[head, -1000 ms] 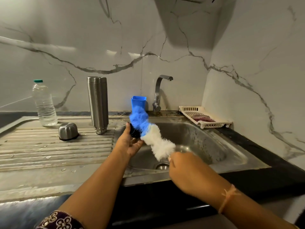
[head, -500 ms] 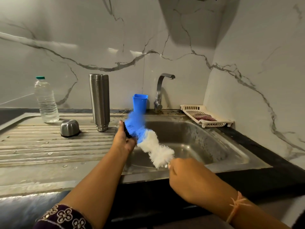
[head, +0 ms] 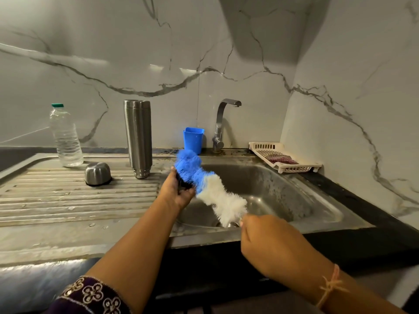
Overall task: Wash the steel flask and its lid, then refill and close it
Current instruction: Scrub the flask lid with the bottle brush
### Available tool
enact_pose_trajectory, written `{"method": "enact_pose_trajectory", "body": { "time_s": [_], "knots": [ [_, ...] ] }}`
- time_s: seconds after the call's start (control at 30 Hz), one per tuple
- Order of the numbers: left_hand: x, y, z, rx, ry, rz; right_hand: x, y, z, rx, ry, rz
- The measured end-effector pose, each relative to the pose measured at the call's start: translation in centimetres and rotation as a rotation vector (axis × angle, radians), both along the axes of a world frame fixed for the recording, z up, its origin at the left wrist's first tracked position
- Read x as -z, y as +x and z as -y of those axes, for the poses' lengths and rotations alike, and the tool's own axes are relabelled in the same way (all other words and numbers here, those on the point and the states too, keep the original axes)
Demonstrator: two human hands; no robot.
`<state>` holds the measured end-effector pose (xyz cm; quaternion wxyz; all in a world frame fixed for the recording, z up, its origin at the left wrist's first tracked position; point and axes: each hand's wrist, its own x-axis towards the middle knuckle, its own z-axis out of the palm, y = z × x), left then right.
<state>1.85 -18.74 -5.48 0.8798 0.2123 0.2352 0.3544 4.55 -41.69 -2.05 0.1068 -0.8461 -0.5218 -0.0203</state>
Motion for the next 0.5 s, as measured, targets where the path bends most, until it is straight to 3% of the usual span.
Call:
{"method": "enact_pose_trajectory", "body": {
  "time_s": [0.23, 0.5],
  "knots": [
    [-0.1, 0.4, 0.6, 0.133, 0.057, -0.069, -0.6, 2.5, -1.4, 0.064, 0.028, -0.02],
    [0.6, 0.7, -0.8, 0.027, -0.006, 0.033, 1.0, 0.3, 0.4, -0.008, 0.005, -0.007]
  ]
}}
